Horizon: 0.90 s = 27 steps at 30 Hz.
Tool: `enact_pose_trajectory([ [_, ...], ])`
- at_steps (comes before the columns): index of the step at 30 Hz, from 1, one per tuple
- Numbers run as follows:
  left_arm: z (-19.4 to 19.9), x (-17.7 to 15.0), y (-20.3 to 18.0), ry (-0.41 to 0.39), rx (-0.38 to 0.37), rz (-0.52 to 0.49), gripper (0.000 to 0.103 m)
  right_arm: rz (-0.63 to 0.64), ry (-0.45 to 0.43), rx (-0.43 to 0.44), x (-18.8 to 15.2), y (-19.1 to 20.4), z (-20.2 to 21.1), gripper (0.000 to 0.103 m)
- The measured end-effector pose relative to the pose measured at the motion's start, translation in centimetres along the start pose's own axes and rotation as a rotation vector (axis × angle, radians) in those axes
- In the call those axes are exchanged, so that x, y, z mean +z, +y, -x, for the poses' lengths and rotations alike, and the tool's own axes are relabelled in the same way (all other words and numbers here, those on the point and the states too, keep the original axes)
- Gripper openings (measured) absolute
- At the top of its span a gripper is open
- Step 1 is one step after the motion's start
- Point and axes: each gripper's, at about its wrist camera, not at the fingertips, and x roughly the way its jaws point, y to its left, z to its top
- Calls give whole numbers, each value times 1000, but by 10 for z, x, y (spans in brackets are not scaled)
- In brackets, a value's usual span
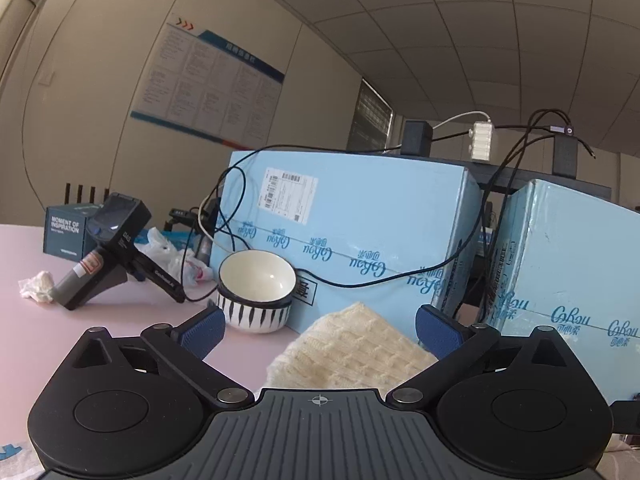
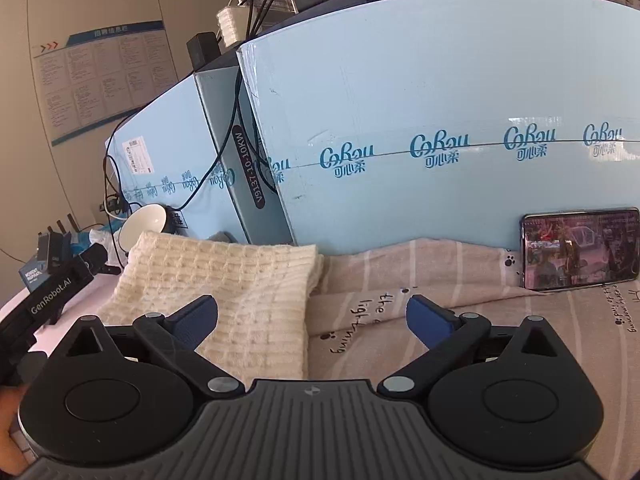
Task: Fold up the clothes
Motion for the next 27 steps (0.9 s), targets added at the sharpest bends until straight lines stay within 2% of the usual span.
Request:
enact_pose_trajectory([
  [4, 34, 2, -14, 18, -13, -15, 103, -9, 27, 44, -14, -18, 13, 103],
  [8, 52, 5, -20, 143, -19, 47, 103, -77, 59, 102, -20, -36, 22, 103],
  [16, 69, 4, -44, 247, 161, 51, 103, -4, -12, 152, -13, -45, 41, 103],
  [18, 68, 0, -47, 305, 200, 65, 103, 26, -25, 154, -13, -45, 42, 103],
  [22, 62, -9, -46, 422, 182, 116, 103, 64, -73, 144, -18, -43, 43, 103],
  [24, 64, -14, -46, 398, 172, 110, 103, 72, -99, 142, -21, -44, 43, 103],
  [27, 69, -18, -49, 303, 190, 62, 103, 81, -137, 125, -25, -45, 42, 103],
])
